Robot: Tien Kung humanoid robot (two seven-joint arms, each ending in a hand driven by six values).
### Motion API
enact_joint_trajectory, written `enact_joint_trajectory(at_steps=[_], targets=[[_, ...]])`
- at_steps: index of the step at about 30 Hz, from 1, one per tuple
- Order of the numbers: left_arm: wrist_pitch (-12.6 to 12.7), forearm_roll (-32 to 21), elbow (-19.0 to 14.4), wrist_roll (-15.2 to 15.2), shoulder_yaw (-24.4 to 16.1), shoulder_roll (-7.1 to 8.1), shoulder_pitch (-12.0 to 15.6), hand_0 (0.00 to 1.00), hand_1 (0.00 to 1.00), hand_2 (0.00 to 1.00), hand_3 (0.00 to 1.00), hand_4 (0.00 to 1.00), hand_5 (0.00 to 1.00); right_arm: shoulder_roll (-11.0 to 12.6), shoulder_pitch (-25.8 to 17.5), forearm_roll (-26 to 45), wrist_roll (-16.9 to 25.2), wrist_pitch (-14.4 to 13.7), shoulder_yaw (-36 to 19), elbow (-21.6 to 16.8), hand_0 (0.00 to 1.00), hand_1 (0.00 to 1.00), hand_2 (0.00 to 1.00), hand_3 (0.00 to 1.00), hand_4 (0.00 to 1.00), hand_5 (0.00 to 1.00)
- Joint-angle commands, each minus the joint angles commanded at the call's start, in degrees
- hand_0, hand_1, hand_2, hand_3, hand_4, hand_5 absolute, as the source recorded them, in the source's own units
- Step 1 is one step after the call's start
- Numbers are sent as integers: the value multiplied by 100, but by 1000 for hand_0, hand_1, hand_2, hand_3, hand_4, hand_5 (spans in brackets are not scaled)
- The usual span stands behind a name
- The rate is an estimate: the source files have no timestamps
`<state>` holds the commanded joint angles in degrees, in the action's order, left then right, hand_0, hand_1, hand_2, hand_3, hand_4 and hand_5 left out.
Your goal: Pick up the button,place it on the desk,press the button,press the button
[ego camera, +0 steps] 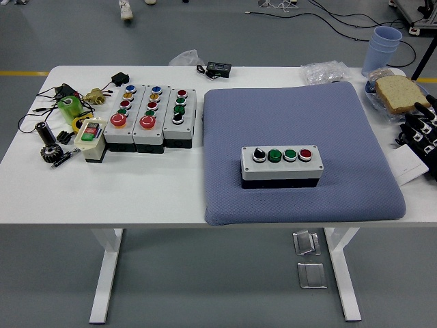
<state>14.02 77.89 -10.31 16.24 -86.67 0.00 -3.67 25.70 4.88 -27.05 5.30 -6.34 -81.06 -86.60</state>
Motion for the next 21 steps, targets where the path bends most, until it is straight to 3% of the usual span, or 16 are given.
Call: enact_joint_trajectory(at_steps=[7,21], targets=[[-11,86,0,15,-19,0,45,533,421,418,420,257,486,-131,-50,-767,-597,-51,-328,116,772,745,777,764,752,488],[-30,244,0,33,-66,0,116,533,420,417,419,258,490,-396,-187,-1164,-907,-92,-578,192,817,757,780,765,746,490]])
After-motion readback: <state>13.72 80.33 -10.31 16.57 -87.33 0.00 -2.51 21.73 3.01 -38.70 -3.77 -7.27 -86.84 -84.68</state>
